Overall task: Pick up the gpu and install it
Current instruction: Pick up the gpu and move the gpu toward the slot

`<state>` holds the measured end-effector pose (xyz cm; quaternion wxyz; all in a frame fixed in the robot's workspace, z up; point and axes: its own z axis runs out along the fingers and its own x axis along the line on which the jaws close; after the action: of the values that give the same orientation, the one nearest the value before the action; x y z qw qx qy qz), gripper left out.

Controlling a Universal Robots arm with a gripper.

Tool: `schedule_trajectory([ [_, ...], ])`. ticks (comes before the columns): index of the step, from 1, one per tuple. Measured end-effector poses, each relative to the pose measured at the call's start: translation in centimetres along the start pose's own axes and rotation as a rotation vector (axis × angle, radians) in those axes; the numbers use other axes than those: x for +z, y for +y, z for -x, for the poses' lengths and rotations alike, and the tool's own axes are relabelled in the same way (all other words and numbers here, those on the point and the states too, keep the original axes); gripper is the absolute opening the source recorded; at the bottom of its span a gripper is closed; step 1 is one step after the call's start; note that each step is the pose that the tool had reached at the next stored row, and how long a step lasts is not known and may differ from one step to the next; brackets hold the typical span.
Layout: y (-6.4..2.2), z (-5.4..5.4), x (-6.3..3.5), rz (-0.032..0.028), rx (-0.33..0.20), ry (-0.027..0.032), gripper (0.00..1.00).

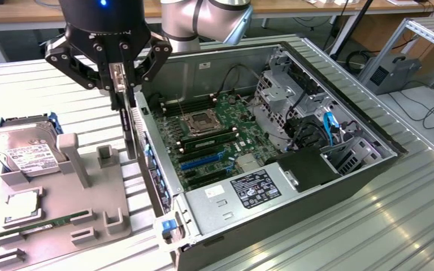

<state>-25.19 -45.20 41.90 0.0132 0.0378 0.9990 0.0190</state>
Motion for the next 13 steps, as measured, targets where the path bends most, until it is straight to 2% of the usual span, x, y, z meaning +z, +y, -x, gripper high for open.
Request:
schedule_trajectory([
  [13, 0.04, 0.43, 0.00, -0.0016, 0.000, 0.0000, 0.26],
])
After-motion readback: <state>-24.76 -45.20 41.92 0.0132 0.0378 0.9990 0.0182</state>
